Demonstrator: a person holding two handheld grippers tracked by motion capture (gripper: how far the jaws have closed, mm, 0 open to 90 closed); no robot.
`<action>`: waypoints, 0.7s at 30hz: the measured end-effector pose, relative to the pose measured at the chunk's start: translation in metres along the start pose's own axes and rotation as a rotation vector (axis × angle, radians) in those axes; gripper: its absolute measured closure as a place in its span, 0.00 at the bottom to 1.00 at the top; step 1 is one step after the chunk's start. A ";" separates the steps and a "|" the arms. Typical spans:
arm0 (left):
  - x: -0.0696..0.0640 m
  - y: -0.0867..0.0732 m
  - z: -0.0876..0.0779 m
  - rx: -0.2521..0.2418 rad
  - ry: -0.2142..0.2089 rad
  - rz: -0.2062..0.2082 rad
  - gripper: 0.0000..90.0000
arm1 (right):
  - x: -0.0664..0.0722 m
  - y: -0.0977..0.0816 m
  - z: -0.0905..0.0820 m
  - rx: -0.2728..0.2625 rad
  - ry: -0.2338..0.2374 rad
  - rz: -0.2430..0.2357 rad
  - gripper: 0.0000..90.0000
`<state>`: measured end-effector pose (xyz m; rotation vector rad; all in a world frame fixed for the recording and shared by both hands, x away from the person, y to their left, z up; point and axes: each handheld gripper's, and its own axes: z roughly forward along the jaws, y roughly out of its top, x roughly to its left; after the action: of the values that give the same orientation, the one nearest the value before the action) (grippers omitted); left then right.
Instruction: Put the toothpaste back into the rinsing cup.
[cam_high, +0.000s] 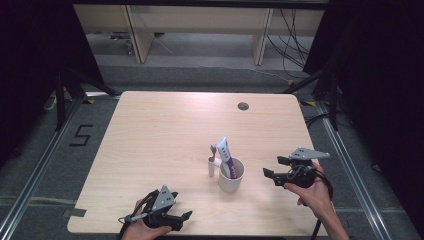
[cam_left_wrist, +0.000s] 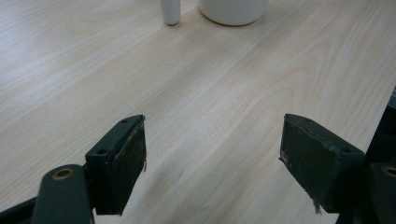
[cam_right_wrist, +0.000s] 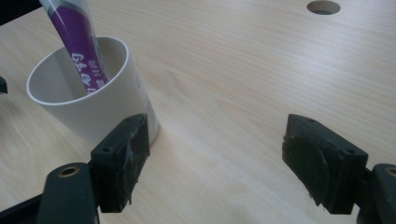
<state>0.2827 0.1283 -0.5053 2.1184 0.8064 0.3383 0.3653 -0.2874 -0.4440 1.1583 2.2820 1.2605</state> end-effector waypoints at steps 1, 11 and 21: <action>0.000 0.000 0.000 -0.002 0.000 0.000 0.25 | -0.001 -0.001 0.000 0.003 -0.005 -0.019 0.26; 0.000 -0.001 -0.002 -0.003 -0.004 -0.007 0.25 | 0.003 -0.009 -0.004 0.027 -0.011 -0.026 0.25; -0.001 -0.002 -0.001 0.002 -0.001 0.000 0.25 | 0.004 -0.025 -0.010 0.044 -0.019 0.004 0.25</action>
<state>0.2804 0.1295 -0.5064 2.1203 0.8058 0.3367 0.3441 -0.2982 -0.4579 1.1856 2.3060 1.2016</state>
